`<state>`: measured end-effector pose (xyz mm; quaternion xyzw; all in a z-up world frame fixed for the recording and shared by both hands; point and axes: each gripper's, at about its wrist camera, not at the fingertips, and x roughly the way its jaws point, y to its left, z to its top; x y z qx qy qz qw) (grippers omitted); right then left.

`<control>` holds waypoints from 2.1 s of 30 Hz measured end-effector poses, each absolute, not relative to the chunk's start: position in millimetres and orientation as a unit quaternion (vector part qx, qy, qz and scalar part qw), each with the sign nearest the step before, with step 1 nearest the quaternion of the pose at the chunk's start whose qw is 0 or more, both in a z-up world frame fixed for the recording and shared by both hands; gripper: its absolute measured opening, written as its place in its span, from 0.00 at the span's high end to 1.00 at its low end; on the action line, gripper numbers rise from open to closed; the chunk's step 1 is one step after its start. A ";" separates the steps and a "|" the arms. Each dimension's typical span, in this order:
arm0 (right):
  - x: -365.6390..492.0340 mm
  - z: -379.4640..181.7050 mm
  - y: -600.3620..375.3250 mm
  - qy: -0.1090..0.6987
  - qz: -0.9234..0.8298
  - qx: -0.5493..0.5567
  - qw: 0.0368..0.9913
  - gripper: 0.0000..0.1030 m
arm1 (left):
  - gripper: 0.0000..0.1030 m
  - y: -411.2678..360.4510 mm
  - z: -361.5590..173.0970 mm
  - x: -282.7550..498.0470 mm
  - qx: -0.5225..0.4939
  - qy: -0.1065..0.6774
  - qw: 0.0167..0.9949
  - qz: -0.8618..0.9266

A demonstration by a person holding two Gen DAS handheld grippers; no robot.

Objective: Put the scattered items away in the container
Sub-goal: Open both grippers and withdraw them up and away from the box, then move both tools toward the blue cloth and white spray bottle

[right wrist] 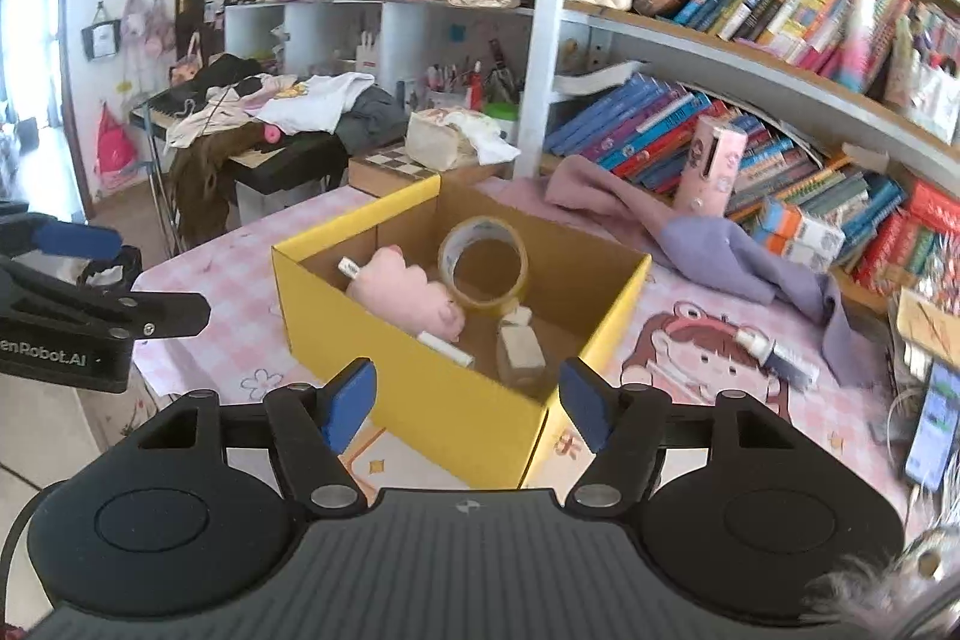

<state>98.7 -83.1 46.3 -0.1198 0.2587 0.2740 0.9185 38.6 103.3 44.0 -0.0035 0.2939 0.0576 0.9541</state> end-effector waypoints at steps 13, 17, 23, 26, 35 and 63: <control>67.4 4.7 -98.2 0.314 0.241 -0.127 0.909 0.37 | 0.10 74.6 6.6 18.2 0.001 0.345 0.938 0.031; 58.8 -1.3 -99.9 0.317 0.239 -0.138 0.908 0.37 | 0.10 63.5 -1.2 13.1 0.007 0.350 0.936 0.019; 52.1 -9.7 -109.0 0.331 0.226 -0.148 0.904 0.36 | 0.10 51.4 -14.1 12.7 0.006 0.372 0.928 -0.002; 53.0 -12.2 -116.0 0.339 0.213 -0.146 0.905 0.35 | 0.10 44.1 -16.5 16.5 0.008 0.377 0.926 -0.016; 57.6 -17.8 -137.6 0.353 0.180 -0.135 0.908 0.32 | 0.10 19.6 -25.6 30.5 0.025 0.395 0.916 -0.058; 139.8 -24.2 -240.2 0.380 0.129 -0.118 0.908 0.29 | 0.10 -84.9 -37.4 113.8 0.040 0.415 0.899 -0.133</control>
